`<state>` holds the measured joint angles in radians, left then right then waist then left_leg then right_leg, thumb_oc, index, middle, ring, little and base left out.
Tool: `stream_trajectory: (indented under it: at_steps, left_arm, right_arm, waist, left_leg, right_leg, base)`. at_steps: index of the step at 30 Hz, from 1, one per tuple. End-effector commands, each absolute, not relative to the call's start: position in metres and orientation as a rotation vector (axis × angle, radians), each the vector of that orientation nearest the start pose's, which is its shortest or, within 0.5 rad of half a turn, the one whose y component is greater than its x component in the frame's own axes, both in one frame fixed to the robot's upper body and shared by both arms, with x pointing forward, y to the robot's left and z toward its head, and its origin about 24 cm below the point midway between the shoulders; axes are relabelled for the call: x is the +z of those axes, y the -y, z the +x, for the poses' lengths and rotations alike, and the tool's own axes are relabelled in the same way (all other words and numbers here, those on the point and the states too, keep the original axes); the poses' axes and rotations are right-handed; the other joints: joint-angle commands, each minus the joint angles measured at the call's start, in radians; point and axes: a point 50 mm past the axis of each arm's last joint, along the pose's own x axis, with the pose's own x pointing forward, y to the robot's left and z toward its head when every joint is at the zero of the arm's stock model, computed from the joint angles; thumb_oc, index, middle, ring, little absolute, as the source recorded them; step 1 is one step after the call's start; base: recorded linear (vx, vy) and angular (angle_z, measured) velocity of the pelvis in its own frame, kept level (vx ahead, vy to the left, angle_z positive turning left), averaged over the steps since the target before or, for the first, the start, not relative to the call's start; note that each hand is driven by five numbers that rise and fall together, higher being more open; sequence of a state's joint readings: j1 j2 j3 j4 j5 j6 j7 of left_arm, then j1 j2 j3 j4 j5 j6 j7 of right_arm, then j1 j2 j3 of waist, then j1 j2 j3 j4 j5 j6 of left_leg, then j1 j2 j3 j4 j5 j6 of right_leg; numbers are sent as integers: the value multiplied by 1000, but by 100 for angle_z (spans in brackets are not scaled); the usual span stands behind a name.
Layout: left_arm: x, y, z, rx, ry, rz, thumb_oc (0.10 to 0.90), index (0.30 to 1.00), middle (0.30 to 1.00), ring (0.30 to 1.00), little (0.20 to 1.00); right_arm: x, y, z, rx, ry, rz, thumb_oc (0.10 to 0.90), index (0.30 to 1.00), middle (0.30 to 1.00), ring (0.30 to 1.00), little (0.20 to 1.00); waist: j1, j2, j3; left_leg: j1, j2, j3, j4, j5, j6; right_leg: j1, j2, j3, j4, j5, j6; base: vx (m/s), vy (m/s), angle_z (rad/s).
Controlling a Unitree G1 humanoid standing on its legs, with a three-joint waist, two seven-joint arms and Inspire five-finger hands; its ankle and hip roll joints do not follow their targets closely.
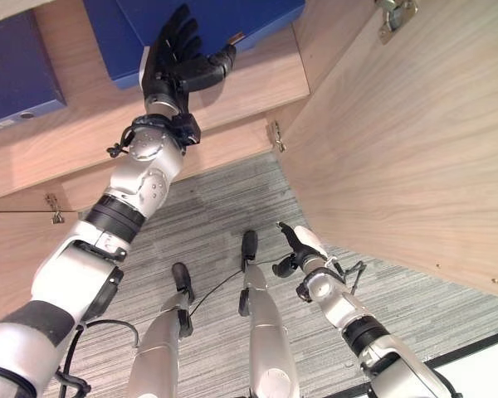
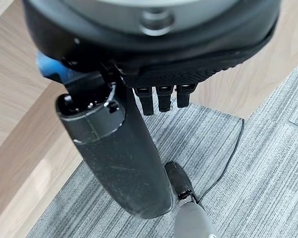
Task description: Put the empty folder in the office cabinet
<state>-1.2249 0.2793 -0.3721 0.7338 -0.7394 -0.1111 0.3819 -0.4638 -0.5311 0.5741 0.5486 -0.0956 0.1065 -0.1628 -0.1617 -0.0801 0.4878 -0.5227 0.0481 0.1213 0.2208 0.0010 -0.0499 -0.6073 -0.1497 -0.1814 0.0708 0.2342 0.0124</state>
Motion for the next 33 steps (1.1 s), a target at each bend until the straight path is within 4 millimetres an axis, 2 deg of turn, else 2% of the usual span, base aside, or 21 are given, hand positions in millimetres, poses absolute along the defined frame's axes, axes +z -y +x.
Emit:
stream_trajectory:
  at_steps: [1,3,6,7,12,17,22,32,33]
  left_arm:
    - [318,-86,394,-62,568,-229,800,900,900,900,900]
    - [321,-93,395,-35,576,-214,800,900,900,900,900]
    - [335,-119,396,57,616,-160,800,900,900,900,900]
    - [343,-139,397,124,634,-80,800,900,900,900,900]
    - [341,-167,397,202,630,28,800,900,900,900,900]
    - [350,-170,377,214,781,42,800,900,900,900,900]
    - [347,-173,367,203,835,33,800,900,900,900,900]
    - [339,-167,347,128,925,-99,800,900,900,900,900]
    - [339,-171,344,169,944,-88,800,900,900,900,900]
  right_arm:
    - [20,204,308,154,-206,-911,800,900,900,900,900]
    - [19,204,307,163,-209,-914,800,900,900,900,900]
    - [16,203,305,181,-216,-916,800,900,900,900,900]
    - [16,203,305,186,-213,-916,800,900,900,900,900]
    - [15,204,304,192,-217,-916,800,900,900,900,900]
    - [7,204,301,184,-244,-910,800,900,900,900,900]
    - [5,204,301,185,-256,-905,800,900,900,900,900]
    - [-3,202,298,196,-288,-906,800,900,900,900,900]
    - [-3,200,298,200,-285,-902,800,900,900,900,900]
  waist:
    - [8,15,-71]
    - [9,14,-73]
    - [15,16,-80]
    - [18,17,-83]
    - [26,20,-81]
    - [38,19,-73]
    - [42,16,-72]
    - [56,20,-68]
    - [55,9,-61]
  left_leg:
    - [-48,20,-48,102,-155,0]
    - [-48,19,-49,101,-155,0]
    - [-51,18,-51,105,-157,0]
    - [-51,17,-52,102,-157,0]
    - [-55,16,-53,107,-157,0]
    - [-56,17,-55,108,-159,0]
    - [-58,18,-52,113,-161,1]
    - [-58,17,-53,115,-162,3]
    - [-71,10,-44,115,-135,7]
  right_leg:
    - [8,10,33,87,-168,93]
    - [8,9,33,89,-169,93]
    - [9,7,33,93,-173,93]
    - [6,7,33,95,-173,93]
    - [6,7,31,95,-175,93]
    - [5,6,28,94,-178,92]
    - [5,6,26,94,-178,91]
    - [4,5,24,95,-180,89]
    - [-6,-4,18,91,-156,81]
  base:
    - [0,0,0]
    - [0,0,0]
    - [0,0,0]
    - [0,0,0]
    - [1,7,3]
    - [1,-3,2]
    - [0,-1,1]
    - [-10,-1,0]
    - [0,0,0]
